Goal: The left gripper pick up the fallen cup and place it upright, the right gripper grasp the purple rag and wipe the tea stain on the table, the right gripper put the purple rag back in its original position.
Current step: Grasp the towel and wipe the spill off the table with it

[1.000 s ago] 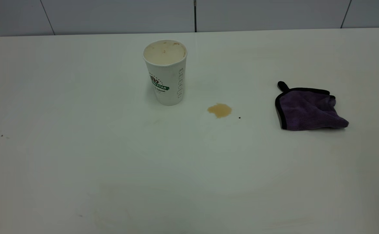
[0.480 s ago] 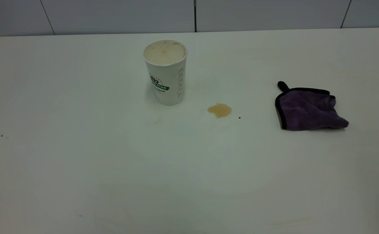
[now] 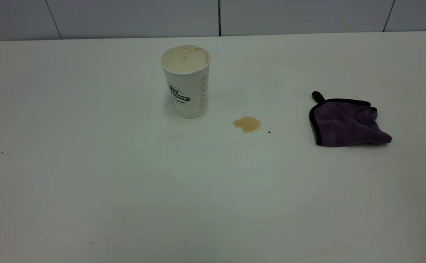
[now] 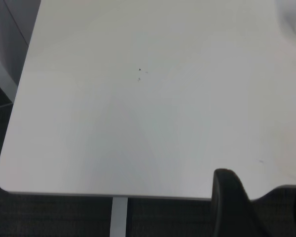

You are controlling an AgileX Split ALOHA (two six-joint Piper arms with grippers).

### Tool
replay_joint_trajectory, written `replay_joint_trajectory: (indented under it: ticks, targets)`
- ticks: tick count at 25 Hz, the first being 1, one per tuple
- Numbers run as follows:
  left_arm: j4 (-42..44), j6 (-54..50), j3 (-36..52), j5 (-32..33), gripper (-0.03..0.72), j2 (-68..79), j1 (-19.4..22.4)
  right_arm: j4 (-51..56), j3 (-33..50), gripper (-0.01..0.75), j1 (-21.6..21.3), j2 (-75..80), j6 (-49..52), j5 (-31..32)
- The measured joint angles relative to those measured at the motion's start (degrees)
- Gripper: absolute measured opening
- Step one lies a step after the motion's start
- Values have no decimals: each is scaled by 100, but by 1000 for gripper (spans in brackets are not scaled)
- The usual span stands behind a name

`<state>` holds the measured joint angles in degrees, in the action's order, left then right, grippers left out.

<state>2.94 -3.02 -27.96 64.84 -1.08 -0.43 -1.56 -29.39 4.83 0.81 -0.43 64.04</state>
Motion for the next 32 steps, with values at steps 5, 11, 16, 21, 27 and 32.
replay_joint_trajectory:
  ticks: [5,11,16,21,27,32]
  targets:
    - [0,0,0,0,352,0,0,-260,-1016,664,0,1615,189,-203]
    - [0,0,0,0,352,0,0,-421,-2056,727,0,4413,-20,-956]
    - [0,0,0,0,352,0,0,-158,-2205,726,0,6080,-328,-1988]
    - [0,0,0,0,352,0,0,-137,-2415,726,0,7738,-445,-2336]
    - [0,0,0,0,352,0,0,-61,-3108,723,0,9444,-578,-2546]
    - [0,0,0,0,352,0,0,-99,-3614,716,0,10515,-809,-2917]
